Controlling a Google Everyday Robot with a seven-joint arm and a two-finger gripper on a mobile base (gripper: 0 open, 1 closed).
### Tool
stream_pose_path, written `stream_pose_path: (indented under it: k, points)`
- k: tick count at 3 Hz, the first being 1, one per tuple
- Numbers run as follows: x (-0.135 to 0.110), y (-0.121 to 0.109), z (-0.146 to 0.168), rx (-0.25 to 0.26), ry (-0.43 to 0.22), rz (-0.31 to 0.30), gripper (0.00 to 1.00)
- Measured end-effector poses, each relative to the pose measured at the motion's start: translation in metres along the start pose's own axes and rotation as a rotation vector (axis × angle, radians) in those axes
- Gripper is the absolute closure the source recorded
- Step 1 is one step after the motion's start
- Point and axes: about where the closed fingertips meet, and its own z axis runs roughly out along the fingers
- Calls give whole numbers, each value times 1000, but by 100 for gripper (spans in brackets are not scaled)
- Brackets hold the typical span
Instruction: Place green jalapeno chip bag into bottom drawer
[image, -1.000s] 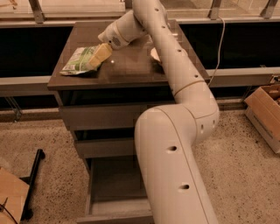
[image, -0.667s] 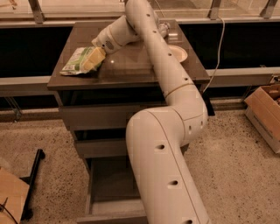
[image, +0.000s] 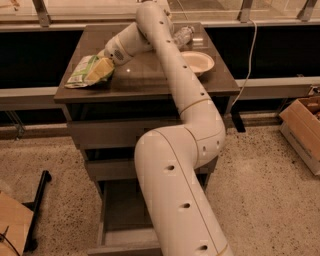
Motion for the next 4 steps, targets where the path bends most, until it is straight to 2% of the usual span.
stream_pose_path:
  k: [1,2,3,4]
  points:
    - [-3,-1,-3,10,0,2,41]
    - [-5,-2,-6,16,-1,6,72]
    - [-6,-2,-7,16,-1,6,95]
    - [-13,-4,-27,43,-13,-6,100]
